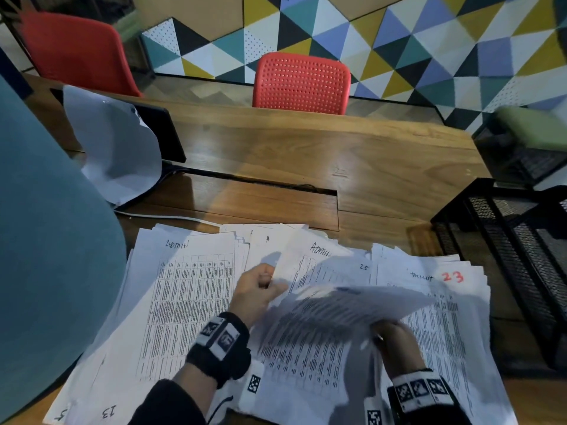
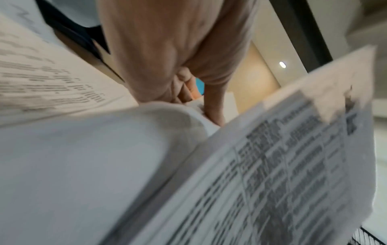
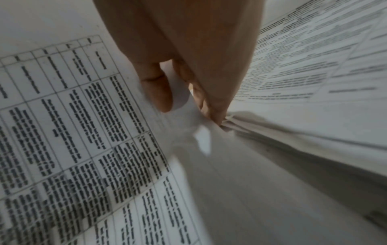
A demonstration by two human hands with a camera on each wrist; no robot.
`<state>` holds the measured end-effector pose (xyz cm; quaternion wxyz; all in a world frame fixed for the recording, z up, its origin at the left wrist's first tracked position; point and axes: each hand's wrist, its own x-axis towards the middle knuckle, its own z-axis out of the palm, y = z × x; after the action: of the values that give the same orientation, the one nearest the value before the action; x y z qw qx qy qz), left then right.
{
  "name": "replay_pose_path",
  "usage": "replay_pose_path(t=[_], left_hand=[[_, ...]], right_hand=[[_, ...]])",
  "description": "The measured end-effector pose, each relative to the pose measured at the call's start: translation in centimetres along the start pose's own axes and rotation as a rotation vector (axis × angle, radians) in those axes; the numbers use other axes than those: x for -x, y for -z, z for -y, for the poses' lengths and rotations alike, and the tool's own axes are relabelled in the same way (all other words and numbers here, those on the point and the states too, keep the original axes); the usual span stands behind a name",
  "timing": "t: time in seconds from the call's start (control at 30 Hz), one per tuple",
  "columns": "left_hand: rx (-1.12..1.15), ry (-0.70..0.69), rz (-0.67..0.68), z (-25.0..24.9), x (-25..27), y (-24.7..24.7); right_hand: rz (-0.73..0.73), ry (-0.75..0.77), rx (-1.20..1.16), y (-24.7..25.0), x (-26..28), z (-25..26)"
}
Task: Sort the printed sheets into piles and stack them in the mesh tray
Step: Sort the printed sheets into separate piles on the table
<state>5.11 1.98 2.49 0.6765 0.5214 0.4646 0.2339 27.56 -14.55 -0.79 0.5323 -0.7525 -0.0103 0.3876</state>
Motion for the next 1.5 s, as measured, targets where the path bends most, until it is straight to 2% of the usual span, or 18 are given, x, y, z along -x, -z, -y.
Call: replay_pose_path(t=[0.07, 0.13, 0.27, 0.4, 0.5, 0.6, 0.73, 0.8, 0.83, 0.93, 0.97, 1.13, 1.2, 1.27, 1.3, 1.4, 1.43, 1.5], left_hand=[[0.111, 0.042, 0.070, -0.8, 0.3, 1.0], [0.150, 0.080, 0.081, -1.1, 0.3, 1.5], [0.127, 0.109, -0.001, -0.9, 0.4, 1.3], [0.073, 0.131, -0.064, 0.3, 0.3, 1.4], [0.063, 0.195, -0.149, 1.2, 0.1, 1.3], [0.068, 0.219, -0.157, 1.5, 0.2, 1.0], [-0.250, 0.184, -0.128, 2.9, -0.1, 1.0], [-0.320, 0.180, -0.119, 3.5, -0.2, 0.8], [-0.357, 0.155, -0.129, 3.6, -0.3, 0.7], [-0.362, 0.103, -0.140, 3.1, 0.0, 0.7], [-0.335, 0.108, -0.144, 3.1, -0.1, 0.8], [-0.057, 0.177, -0.106, 2.2, 0.4, 1.9], [0.010, 0.167, -0.076, 1.1, 1.0, 2.3], [0.065, 0.133, -0.014, 0.2, 1.0, 2.8], [0.072, 0.116, 0.007, -0.1, 0.9, 3.0], [0.103, 0.104, 0.022, 0.0, 0.4, 3.4], [0.111, 0.117, 0.018, -0.2, 0.5, 3.4], [0.139, 0.129, 0.011, -0.2, 0.4, 3.4]], right_hand=[[0.038, 0.028, -0.011, -0.6, 0.0, 0.4], [0.088, 0.056, 0.023, -1.2, -0.1, 0.6], [0.134, 0.167, 0.089, -1.6, 0.0, 0.8], [0.180, 0.140, 0.038, -1.0, 0.3, 1.0], [0.155, 0.151, -0.038, -0.4, 0.2, 0.8], [0.085, 0.214, -0.092, 0.7, -0.1, 0.5], [-0.027, 0.192, -0.123, 3.5, -0.9, 2.1], [-0.094, 0.160, -0.118, 5.7, -1.7, 3.3], [-0.150, 0.162, -0.077, 6.9, -2.0, 3.9], [-0.407, 0.213, 0.298, 10.9, -2.7, 5.4], [-0.448, 0.224, 0.395, 12.2, -3.0, 5.6], [-0.467, 0.229, 0.758, 13.3, -3.0, 5.7], [-0.509, 0.374, 0.729, 11.5, -2.1, 6.7], [-0.398, 0.579, 0.669, 8.6, -0.8, 7.2], [-0.271, 0.606, 0.622, 6.9, 0.1, 7.2], [0.156, 0.462, 0.416, 1.3, 2.7, 5.9], [0.213, 0.442, 0.360, -0.2, 3.2, 5.2], [0.180, 0.479, 0.246, -2.2, 3.3, 3.8]])
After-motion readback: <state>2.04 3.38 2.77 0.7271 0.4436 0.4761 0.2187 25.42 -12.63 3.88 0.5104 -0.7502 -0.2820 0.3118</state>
